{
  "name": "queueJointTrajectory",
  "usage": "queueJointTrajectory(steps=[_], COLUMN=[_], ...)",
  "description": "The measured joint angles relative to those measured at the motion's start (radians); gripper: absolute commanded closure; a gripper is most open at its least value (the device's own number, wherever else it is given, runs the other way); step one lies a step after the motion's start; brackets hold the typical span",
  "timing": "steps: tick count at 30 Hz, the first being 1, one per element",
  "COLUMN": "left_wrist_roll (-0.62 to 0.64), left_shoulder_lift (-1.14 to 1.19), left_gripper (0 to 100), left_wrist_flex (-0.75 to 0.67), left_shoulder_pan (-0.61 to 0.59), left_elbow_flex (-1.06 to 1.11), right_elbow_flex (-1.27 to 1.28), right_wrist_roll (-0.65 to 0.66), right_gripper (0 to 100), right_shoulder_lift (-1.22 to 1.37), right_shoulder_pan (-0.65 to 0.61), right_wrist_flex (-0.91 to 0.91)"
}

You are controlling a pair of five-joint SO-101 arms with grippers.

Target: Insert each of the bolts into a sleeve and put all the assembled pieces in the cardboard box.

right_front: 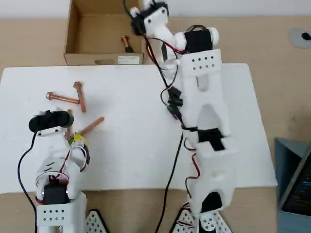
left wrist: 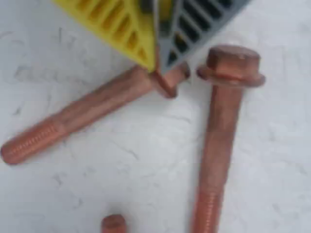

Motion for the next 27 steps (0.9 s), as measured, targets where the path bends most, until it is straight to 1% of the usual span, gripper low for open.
queueJointTrajectory(steps=[3, 7, 10, 13, 19, 27], left_wrist_roll=[0.000, 0.000, 0.000, 0.000, 0.000, 0.000], left_shoulder_lift=[0.000, 0.000, 0.000, 0.000, 0.000, 0.000], left_gripper=[100, 100, 100, 100, 100, 100], left_wrist_flex=[0.000, 0.000, 0.000, 0.000, 0.000, 0.000], left_shoulder_pan=[0.000, 0.000, 0.000, 0.000, 0.000, 0.000], left_elbow_flex=[0.000, 0.000, 0.000, 0.000, 0.000, 0.000], right_elbow_flex=[0.081, 0.166, 0.229, 0.287, 0.299, 0.301], right_wrist_roll=[0.023, 0.158, 0.199, 0.236, 0.264, 0.265], right_gripper=[89.7, 88.8, 86.0, 85.8, 85.8, 85.8], right_shoulder_lift=[-0.002, -0.003, -0.003, -0.003, 0.049, 0.140], right_shoulder_pan=[0.023, 0.032, 0.032, 0.032, 0.032, 0.040], right_wrist_flex=[0.000, -0.005, -0.064, -0.121, -0.195, -0.285])
